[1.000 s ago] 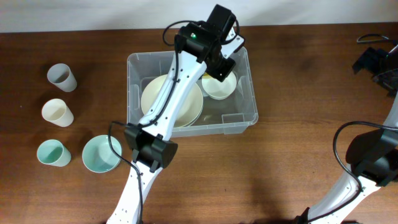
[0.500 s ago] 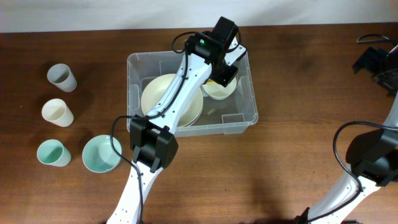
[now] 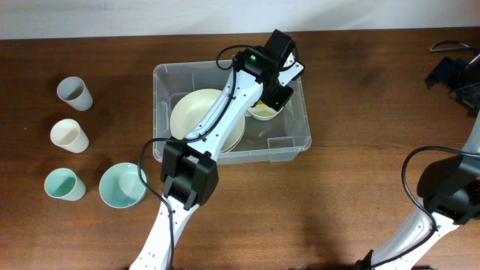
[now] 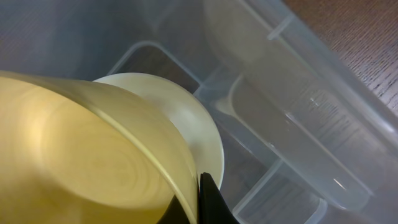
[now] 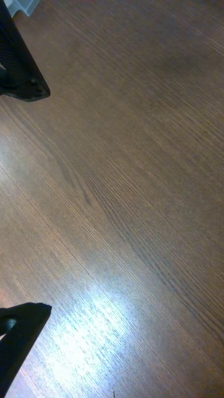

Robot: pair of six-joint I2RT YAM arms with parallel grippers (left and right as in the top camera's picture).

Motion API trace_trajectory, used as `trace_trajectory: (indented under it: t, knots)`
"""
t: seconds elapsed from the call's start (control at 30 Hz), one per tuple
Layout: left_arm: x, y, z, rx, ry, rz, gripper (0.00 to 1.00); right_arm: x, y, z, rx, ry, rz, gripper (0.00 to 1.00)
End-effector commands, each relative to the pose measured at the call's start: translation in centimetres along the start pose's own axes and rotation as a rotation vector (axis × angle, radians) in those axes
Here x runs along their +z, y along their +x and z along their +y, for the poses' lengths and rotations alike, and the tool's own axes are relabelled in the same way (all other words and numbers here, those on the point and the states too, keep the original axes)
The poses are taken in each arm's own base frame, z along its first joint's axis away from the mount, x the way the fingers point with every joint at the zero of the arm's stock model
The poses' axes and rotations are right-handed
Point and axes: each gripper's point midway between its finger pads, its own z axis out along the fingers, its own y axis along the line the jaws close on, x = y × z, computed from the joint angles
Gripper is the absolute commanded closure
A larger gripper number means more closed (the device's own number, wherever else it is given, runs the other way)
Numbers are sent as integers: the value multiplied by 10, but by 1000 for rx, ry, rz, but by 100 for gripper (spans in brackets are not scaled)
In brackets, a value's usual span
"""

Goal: Pack container
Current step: 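Place the yellow bowl onto the white bowl and open the left gripper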

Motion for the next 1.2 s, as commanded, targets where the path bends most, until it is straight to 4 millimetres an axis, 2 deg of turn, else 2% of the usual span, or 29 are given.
trace_trajectory:
  t: [0.0,0.07,0.1,0.23,0.3,0.4,0.47,0.53,0.67,0.77,0.87,0.97,1.07,1.17]
  knots:
    - [-13,-7,-7,23,12,-30,98,2,-1,-5,6,14,3,1]
    - [-13,-7,-7,23,12,-30,89,2,-1,-5,6,14,3,1]
    - [-13,-7,-7,23,12,-30,79,2,-1,-5,6,14,3,1]
    - [-13,-6,-7,22,12,-26,56,2,-1,-5,6,14,3,1]
    - [-13,-6,-7,22,12,-27,55,2,-1,-5,6,14,3,1]
    - [-15,-6,1,17,-16,-26,43,2,-1,-5,6,14,3,1]
    - [-23,-8,9,11,-50,-35,38,2,-1,-5,6,14,3,1]
    - [-39,-12,17,3,-76,-54,29,2,-1,-5,6,14,3,1]
    - [-98,-23,43,-28,-161,-132,1,2,-1,-5,6,14,3,1]
    - [-152,-16,74,-120,-275,-173,0,2,-1,-5,6,14,3,1]
    - [-210,10,111,-278,-410,-191,1,2,-1,-5,6,14,3,1]
    - [-263,41,136,-431,-479,-216,1,2,-1,-5,6,14,3,1]
    - [-307,72,154,-563,-515,-249,1,2,-1,-5,6,14,3,1]
    - [-338,103,166,-671,-547,-255,1,2,-1,-5,6,14,3,1]
